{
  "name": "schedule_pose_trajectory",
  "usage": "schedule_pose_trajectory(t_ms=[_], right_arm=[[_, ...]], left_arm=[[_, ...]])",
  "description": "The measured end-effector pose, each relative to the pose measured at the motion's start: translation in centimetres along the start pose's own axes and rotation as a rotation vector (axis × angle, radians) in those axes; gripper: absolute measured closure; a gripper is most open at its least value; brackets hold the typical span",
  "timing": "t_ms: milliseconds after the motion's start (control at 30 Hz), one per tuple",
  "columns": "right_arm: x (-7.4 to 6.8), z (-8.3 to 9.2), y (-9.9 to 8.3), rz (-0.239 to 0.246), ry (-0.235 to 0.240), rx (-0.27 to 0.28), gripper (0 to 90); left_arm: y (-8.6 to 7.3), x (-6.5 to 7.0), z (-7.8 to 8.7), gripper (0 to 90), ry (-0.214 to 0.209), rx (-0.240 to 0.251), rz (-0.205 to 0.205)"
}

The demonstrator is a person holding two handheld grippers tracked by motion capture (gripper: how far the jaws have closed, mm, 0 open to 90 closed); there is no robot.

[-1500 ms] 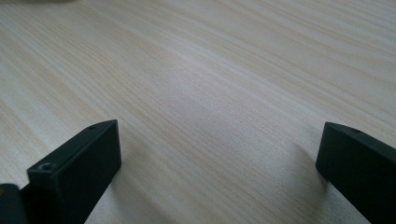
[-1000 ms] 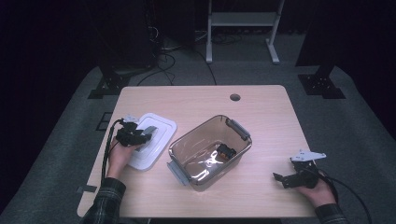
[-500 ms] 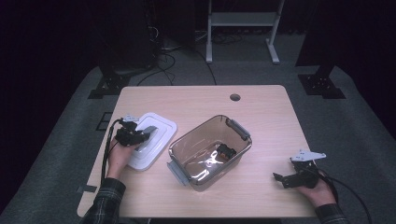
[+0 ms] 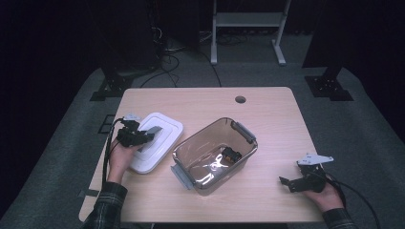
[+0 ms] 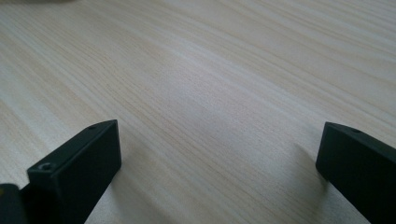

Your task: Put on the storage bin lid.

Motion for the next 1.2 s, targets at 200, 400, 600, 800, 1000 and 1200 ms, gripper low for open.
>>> schedule_pose_trajectory(t_ms=[200, 400, 600, 800, 1000, 1200], right_arm=[[0.0, 0.0, 0.0, 0.0, 0.0, 0.0, 0.0], [0.0, 0.0, 0.0, 0.0, 0.0, 0.0, 0.0], [0.0, 0.0, 0.0, 0.0, 0.0, 0.0, 0.0], [0.0, 0.0, 0.0, 0.0, 0.0, 0.0, 0.0], [0.0, 0.0, 0.0, 0.0, 0.0, 0.0, 0.0], [0.0, 0.0, 0.0, 0.0, 0.0, 0.0, 0.0]], left_arm=[[0.8, 0.4, 0.7, 66.4, 0.002, -0.002, -0.008], [1.4, 0.6, 1.5, 66.4, 0.001, 0.017, 0.003], [2.3, 0.9, 2.5, 66.5, -0.007, 0.027, 0.006], [3.2, 1.4, 3.6, 66.5, -0.014, 0.042, 0.003], [4.4, 2.0, 4.7, 66.5, -0.026, 0.064, -0.008], [5.4, 2.5, 5.6, 66.5, -0.034, 0.076, -0.024]])
Point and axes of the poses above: each handheld gripper's, and its own axes: z roughly backward along the jaws, y roughly out of its top, x roughly to its right, the point moved 5 cm from there along -z, roughly forward along the jaws, and after that the axes turned 13 degrees about -z, right-handed, at the moved point
